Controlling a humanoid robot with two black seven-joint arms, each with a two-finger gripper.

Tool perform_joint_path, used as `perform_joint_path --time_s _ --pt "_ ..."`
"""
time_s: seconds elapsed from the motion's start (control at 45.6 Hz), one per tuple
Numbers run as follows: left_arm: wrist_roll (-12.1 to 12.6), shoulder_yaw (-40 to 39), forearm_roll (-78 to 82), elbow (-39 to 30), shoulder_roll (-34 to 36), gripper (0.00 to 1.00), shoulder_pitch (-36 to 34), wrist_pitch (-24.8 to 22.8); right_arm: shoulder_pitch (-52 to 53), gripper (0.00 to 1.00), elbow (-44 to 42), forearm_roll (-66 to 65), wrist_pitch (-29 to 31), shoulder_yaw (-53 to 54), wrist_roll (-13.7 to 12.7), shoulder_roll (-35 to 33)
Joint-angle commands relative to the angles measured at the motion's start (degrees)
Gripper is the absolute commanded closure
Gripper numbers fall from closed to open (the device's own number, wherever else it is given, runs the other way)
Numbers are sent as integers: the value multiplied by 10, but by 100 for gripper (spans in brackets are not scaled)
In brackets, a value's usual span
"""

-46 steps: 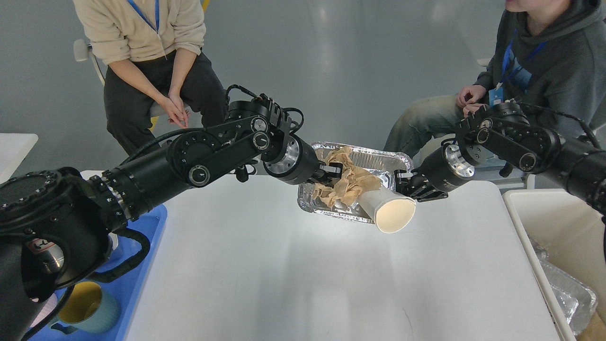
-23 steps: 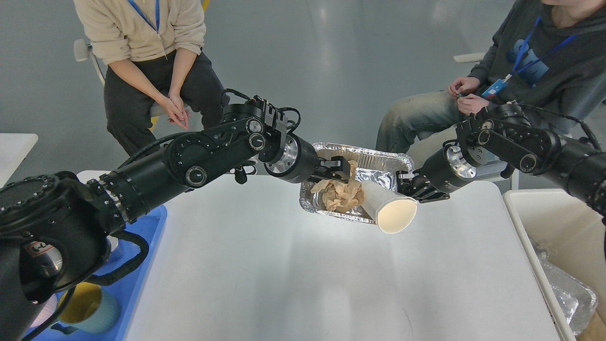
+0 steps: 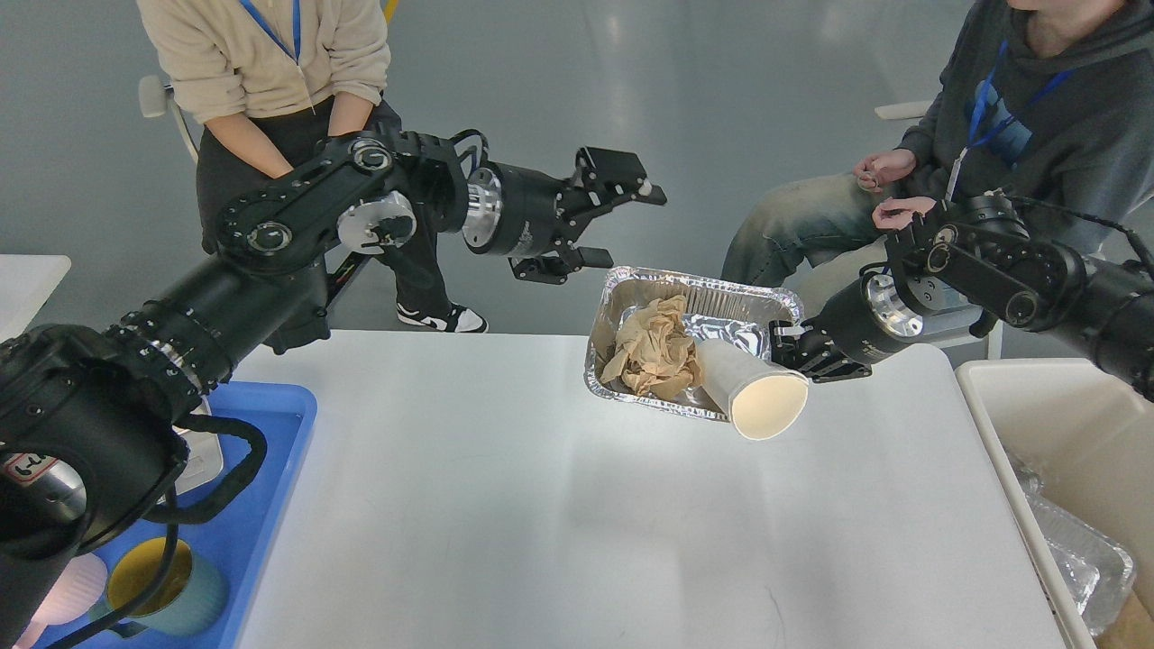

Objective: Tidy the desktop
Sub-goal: 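Withdraw the left gripper away from the foil tray, then carry the loaded foil tray with the right gripper to the white bin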

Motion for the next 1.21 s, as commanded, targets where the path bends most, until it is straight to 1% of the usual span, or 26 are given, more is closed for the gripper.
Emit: perform_joint_path --time_s 0.0,0.066,0.11,0.153,0.197,0.285,0.482,0.592,0.745,0.833,0.964,1.052,1.183 --pt "-102 -27 -94 149 -1 3 10 -3 2 100 -5 0 0 1 0 -1" --pt "-158 -25 -134 204 -1 3 21 -16 2 100 -13 0 0 2 0 -1" --pt "-183 -26 -159 222 -2 3 39 -27 2 100 -18 0 0 2 0 -1" --pt "-195 -27 -182 227 -2 3 62 -35 2 100 -26 0 0 2 0 -2" --pt "-199 -32 -207 228 -2 3 88 -39 1 100 -38 0 0 3 1 -2" --pt "-198 -44 -248 228 0 3 128 -44 -3 100 -69 1 0 4 1 -6" --pt "-214 -73 -262 228 1 3 167 -48 -21 100 -147 1 0 13 2 -38" --pt "-220 -74 -262 228 4 3 168 -49 -36 100 -168 5 0 15 2 -71" --pt "-223 -80 -265 228 16 3 169 -48 -90 100 -170 6 0 39 2 -147" --pt "-236 -88 -266 228 20 3 170 -48 -120 100 -172 7 0 64 3 -191" --pt "-254 -92 -270 229 38 3 172 -45 -170 100 -216 8 0 134 4 -213" --pt "-256 -99 -278 231 44 3 178 -42 -209 100 -243 8 0 175 4 -218" --pt "-257 -112 -278 231 45 3 179 -38 -242 100 -250 9 0 207 3 -222"
